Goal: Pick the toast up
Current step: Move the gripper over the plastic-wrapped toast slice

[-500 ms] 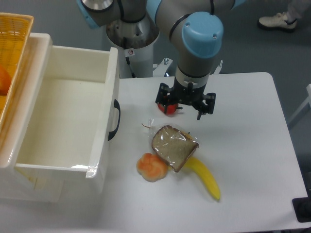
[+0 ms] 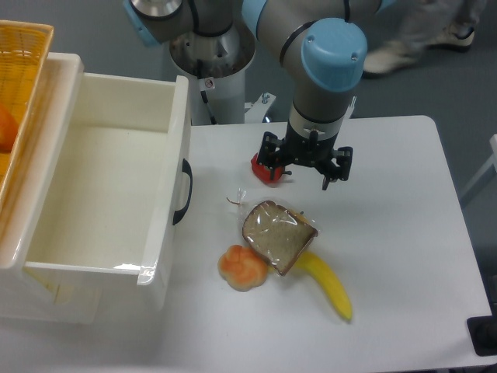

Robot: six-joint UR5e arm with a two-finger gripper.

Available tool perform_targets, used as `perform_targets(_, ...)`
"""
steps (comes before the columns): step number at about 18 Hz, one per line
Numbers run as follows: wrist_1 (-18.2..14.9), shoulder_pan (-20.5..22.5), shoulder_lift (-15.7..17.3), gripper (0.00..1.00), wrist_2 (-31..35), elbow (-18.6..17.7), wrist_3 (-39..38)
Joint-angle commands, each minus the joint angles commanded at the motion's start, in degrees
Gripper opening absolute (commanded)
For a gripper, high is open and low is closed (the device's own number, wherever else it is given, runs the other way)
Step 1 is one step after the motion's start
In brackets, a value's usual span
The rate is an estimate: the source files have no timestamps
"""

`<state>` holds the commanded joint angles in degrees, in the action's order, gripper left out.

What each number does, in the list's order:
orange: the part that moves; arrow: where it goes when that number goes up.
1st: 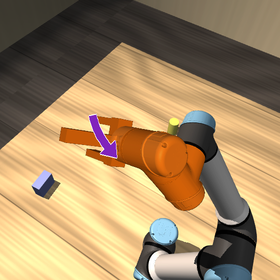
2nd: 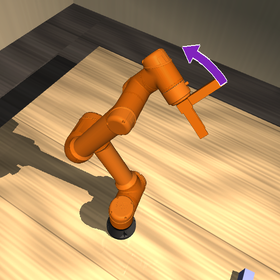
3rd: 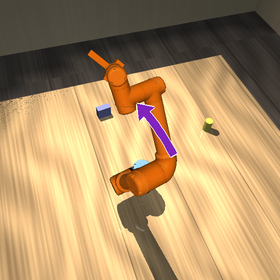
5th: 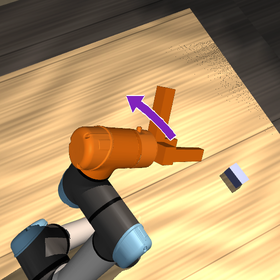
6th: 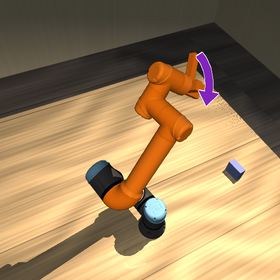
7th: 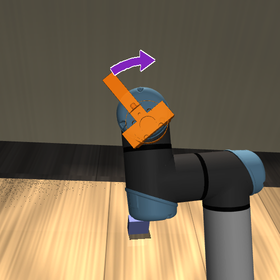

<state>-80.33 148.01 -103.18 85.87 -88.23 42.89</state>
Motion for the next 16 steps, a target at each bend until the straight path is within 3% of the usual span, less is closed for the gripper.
perform_targets(6, 0.4, 1.3, -3.2, 1.00, -0.3, -1.0, -2.9)
perform_targets(10, 3.9, 2.2, -6.5, 1.00, -1.3, -0.9, -8.7)
perform_targets(16, 4.9, 4.5, -9.6, 1.00, -4.5, -2.1, -9.5)
